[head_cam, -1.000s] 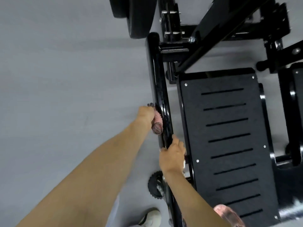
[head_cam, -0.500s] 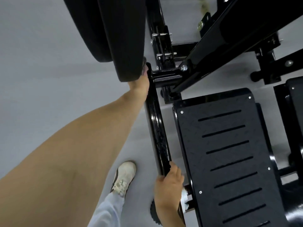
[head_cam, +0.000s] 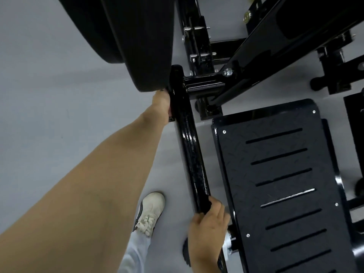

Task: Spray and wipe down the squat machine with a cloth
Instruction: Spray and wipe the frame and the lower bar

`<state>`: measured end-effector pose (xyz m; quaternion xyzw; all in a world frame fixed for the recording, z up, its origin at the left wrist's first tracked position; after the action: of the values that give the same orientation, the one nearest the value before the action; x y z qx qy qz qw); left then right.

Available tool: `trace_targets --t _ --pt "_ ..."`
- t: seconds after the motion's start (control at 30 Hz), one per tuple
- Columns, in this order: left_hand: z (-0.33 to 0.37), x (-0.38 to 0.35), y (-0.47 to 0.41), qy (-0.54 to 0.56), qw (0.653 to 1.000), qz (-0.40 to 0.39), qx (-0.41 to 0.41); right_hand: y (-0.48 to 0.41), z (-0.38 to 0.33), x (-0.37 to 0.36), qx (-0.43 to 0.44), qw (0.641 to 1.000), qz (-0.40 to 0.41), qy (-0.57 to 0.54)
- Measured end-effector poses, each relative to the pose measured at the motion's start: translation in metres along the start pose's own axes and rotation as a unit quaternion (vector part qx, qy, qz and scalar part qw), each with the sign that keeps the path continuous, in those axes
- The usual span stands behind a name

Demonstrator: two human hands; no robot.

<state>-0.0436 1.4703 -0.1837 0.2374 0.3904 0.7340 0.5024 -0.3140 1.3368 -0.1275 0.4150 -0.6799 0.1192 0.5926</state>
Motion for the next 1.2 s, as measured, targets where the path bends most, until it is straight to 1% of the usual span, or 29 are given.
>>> trace_targets --t 0.07,0.13,0.27,0.33,0.43,0.53,0.6,0.7,0.8,0.87,0.97,1.03,1.13,1.2 --pt "-0.011 0.004 0.008 -0.003 1.0 0.006 0.017 -0.003 0.003 -0.001 0.011 1.0 0.002 -0.001" --pt "-0.027 0.009 0.017 -0.002 0.999 0.007 0.032 -0.003 0.007 -0.003 0.045 0.999 0.0 0.021" --pt "-0.061 0.014 0.04 0.013 1.0 -0.007 0.024 0.004 0.011 -0.001 0.104 0.992 -0.003 0.074" --pt "-0.079 0.015 0.053 0.014 0.999 -0.024 0.017 0.006 0.011 0.0 0.106 0.99 -0.022 0.087" --pt "-0.101 0.017 0.08 -0.016 0.999 -0.044 0.004 0.008 0.013 -0.001 0.123 0.984 -0.054 0.117" --pt "-0.127 0.019 0.108 -0.042 0.998 -0.043 0.008 0.014 0.02 0.002 0.147 0.974 -0.067 0.159" --pt "-0.147 0.02 0.126 -0.044 0.998 -0.039 0.022 0.02 0.03 0.004 0.152 0.972 -0.068 0.167" --pt "-0.184 0.023 0.156 -0.044 0.997 -0.046 0.036 0.04 0.059 0.009 0.153 0.97 -0.08 0.172" --pt "-0.224 0.028 0.187 -0.058 0.997 -0.028 0.034 0.069 0.1 0.019 0.142 0.969 -0.104 0.171" --pt "-0.244 0.031 0.201 -0.075 0.997 -0.016 0.006 0.088 0.126 0.025 0.134 0.967 -0.129 0.173" --pt "-0.271 0.029 0.226 -0.1 0.995 -0.004 -0.023 0.115 0.172 0.034 0.146 0.956 -0.161 0.197" --pt "-0.288 0.029 0.248 -0.118 0.992 0.02 -0.043 0.131 0.205 0.041 0.14 0.955 -0.167 0.199" --pt "-0.321 0.03 0.287 -0.153 0.985 0.027 -0.074 0.151 0.243 0.064 0.14 0.955 -0.179 0.191" --pt "-0.347 0.036 0.31 -0.195 0.976 0.03 -0.089 0.162 0.267 0.071 0.125 0.949 -0.226 0.182"
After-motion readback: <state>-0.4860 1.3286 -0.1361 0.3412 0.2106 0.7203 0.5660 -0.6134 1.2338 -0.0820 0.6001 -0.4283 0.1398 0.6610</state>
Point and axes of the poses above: each hand's wrist, its own y-axis away from the middle knuckle, its own x-axis out of the back of the hand, z = x × y, the point moved 5 cm from there along -y, towards the middle knuckle, and after that the axes turned 7 degrees about -x, right-handed, at the moved point
